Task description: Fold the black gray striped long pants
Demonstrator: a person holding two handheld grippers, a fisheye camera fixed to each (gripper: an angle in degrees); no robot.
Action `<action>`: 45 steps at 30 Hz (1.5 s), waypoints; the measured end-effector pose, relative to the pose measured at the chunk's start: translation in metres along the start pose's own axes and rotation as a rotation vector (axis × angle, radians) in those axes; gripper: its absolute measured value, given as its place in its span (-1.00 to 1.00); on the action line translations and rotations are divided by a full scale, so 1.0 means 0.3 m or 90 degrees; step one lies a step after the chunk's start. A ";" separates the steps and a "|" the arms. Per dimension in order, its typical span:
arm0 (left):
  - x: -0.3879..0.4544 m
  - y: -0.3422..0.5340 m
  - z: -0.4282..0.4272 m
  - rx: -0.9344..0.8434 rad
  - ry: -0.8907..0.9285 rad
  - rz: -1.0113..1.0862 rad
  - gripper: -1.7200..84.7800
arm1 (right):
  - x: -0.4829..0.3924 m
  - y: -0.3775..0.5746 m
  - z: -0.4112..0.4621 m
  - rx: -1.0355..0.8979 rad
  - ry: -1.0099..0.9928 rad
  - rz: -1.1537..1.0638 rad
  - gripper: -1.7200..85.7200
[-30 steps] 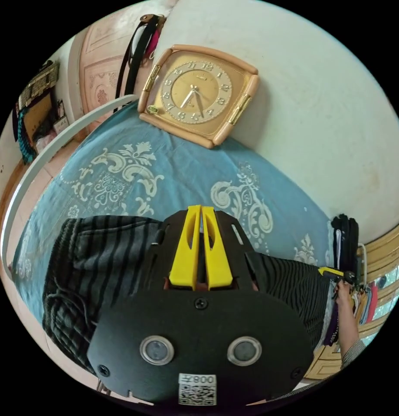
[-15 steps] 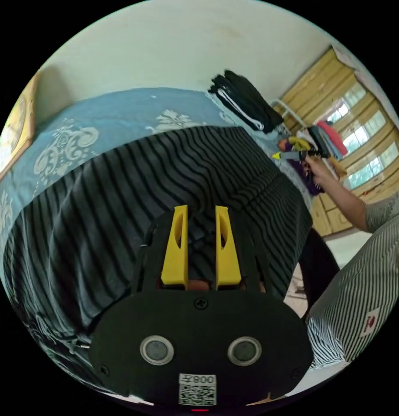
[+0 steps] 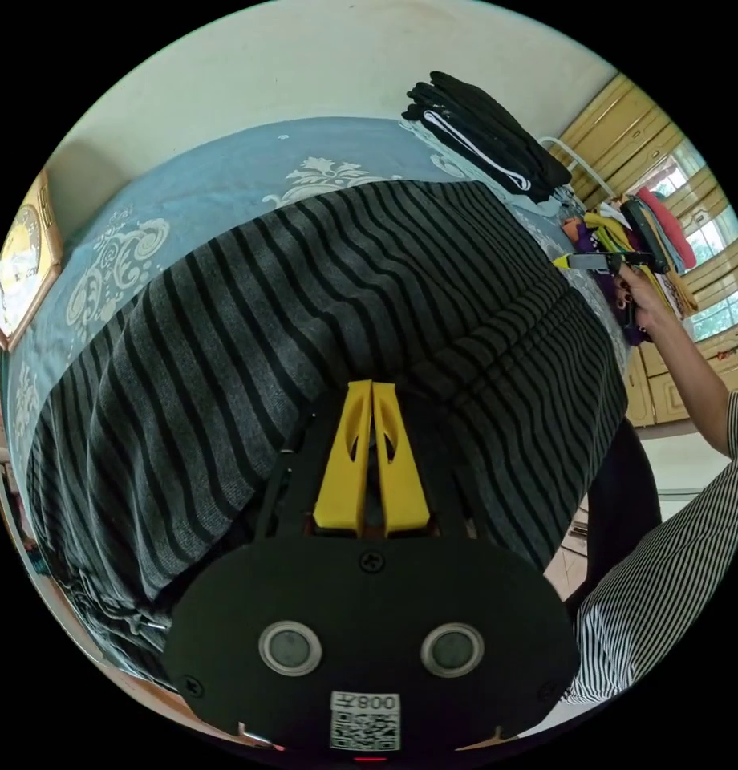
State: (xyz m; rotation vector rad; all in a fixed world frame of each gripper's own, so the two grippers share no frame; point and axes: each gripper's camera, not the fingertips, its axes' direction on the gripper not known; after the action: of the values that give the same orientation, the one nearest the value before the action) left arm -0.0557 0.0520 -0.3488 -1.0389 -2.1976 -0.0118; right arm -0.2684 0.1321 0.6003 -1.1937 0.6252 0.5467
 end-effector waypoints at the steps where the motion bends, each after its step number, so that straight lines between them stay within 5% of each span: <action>1: 0.021 0.005 -0.005 0.014 0.010 0.016 -0.90 | 0.016 0.029 0.000 0.013 0.005 0.008 -0.90; 5: 0.095 0.007 0.016 0.005 -0.004 0.073 -0.79 | 0.068 0.112 0.036 0.036 0.004 0.028 -0.76; 12: 0.178 0.017 0.107 -0.042 -0.067 0.087 -0.89 | 0.098 0.171 0.172 -0.030 -0.010 0.013 -0.85; 18: 0.188 0.086 0.016 0.077 0.004 0.026 -0.92 | 0.138 0.181 0.017 0.073 -0.109 -0.054 -0.89; 23: 0.250 0.161 0.068 0.080 0.026 0.049 -0.91 | 0.123 0.289 -0.001 0.069 0.004 -0.131 -0.90; 29: 0.257 0.269 0.246 0.023 0.040 0.002 -0.87 | 0.364 0.433 0.282 -0.008 -0.128 0.037 -0.89; 38: 0.322 0.651 0.238 0.024 0.121 -0.005 -0.77 | 0.396 0.810 0.263 0.011 -0.125 0.063 -0.84; 45: 0.349 1.100 0.248 -0.033 0.108 -0.148 -0.77 | 0.336 1.176 0.326 -0.074 -0.120 0.104 -0.81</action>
State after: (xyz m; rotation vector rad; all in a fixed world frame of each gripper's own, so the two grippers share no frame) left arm 0.0800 0.3681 -0.4323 -0.7738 -2.1592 -0.2549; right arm -0.4232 0.3307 0.3161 -1.1894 0.5378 0.8339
